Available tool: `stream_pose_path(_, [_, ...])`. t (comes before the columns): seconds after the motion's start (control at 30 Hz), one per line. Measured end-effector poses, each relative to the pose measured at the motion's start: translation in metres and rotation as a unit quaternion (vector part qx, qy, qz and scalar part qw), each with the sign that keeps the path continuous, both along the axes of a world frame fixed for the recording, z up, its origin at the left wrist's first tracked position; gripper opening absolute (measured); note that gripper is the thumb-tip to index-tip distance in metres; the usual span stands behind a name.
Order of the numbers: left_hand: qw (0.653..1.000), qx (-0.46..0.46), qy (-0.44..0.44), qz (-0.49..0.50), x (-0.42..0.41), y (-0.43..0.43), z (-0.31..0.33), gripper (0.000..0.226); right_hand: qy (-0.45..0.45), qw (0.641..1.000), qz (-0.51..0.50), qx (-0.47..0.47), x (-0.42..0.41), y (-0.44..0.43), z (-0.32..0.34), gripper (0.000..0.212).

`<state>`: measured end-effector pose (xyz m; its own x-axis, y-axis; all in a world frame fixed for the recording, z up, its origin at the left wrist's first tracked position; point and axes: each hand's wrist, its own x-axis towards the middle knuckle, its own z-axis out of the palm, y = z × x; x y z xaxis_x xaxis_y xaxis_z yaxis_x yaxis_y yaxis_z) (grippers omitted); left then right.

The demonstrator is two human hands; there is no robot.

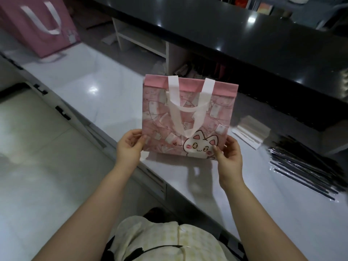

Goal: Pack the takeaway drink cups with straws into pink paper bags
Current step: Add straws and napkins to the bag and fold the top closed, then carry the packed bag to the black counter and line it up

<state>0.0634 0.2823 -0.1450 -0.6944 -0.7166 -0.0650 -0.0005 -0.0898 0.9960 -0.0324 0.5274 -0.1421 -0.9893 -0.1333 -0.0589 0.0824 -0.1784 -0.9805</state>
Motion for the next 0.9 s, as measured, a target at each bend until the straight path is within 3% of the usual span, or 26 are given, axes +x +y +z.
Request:
stream_pose_path(0.23, [0.993,0.019,0.028,0.112,0.054,-0.023,0.031,0.024,-0.009,0.993,0.105,-0.056,0.002,-0.068,0.018,0.037])
stream_pose_path(0.53, [0.966,0.035,-0.008,0.256,0.149,-0.071,0.031,0.02,-0.001,0.961,0.277,-0.014,0.031,-0.162,0.024,0.035])
stream_pose_path(0.9, [0.934,0.016,0.031,0.355,0.268,-0.252,0.058,0.031,0.042,0.908,0.415,-0.046,0.11,-0.392,0.053,0.041])
